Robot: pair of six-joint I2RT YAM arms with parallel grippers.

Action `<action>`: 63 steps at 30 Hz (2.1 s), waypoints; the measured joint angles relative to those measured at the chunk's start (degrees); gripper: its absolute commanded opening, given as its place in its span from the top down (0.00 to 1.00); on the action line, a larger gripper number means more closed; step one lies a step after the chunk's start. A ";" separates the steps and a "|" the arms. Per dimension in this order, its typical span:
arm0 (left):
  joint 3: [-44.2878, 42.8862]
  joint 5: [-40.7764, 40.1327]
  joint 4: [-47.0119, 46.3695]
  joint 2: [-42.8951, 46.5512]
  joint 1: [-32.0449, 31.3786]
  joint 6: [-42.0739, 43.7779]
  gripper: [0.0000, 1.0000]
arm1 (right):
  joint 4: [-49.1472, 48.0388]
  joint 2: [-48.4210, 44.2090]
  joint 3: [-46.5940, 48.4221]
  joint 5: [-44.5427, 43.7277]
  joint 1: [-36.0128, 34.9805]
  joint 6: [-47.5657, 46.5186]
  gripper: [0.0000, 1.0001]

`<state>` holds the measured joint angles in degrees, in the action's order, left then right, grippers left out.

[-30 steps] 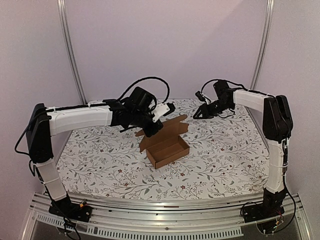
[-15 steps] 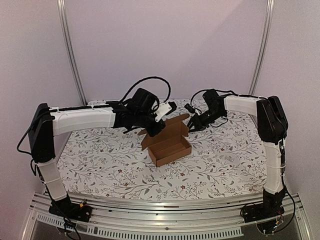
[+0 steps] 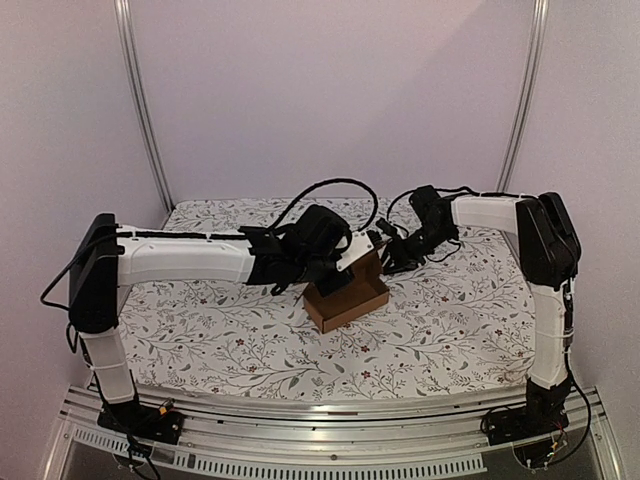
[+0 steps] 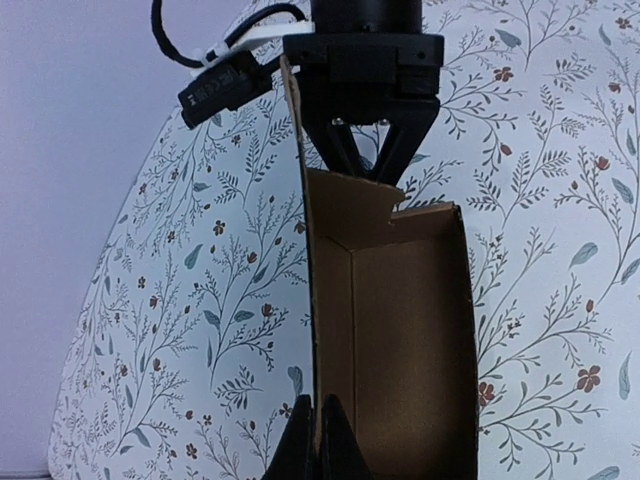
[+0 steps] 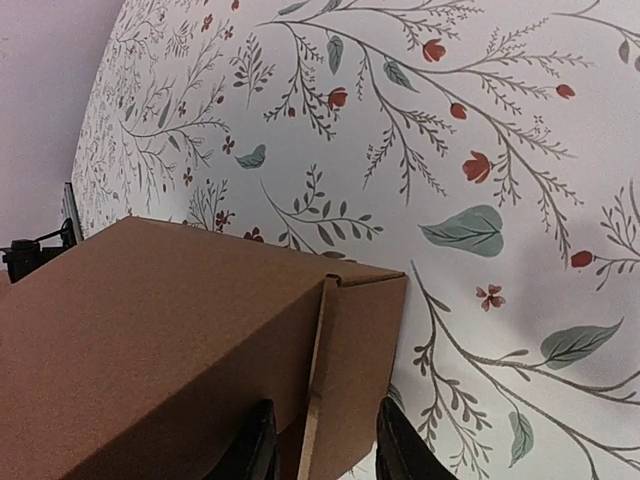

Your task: Fold the paper box

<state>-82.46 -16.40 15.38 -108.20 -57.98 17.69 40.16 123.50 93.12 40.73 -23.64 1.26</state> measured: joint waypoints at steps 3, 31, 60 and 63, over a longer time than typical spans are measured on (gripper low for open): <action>0.48 -3.48 -1.25 -0.70 -2.21 1.70 1.00 | 0.87 -0.96 -0.92 -1.16 0.11 -0.15 0.68; 2.91 -6.99 -6.10 -1.62 -4.63 13.90 0.99 | 6.12 -41.86 -16.11 -16.17 -8.72 -49.00 0.47; 12.31 -4.50 -16.31 5.92 -4.66 17.84 0.87 | 4.04 -31.12 -14.84 -20.44 -9.44 -61.07 0.47; 13.03 -4.28 -16.61 6.21 -4.66 17.84 0.87 | 1.75 -29.70 -14.84 -20.41 -9.79 -59.80 0.48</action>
<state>-69.43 -20.69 -1.23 -102.00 -62.63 35.53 41.91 93.80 78.28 20.32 -33.43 -58.54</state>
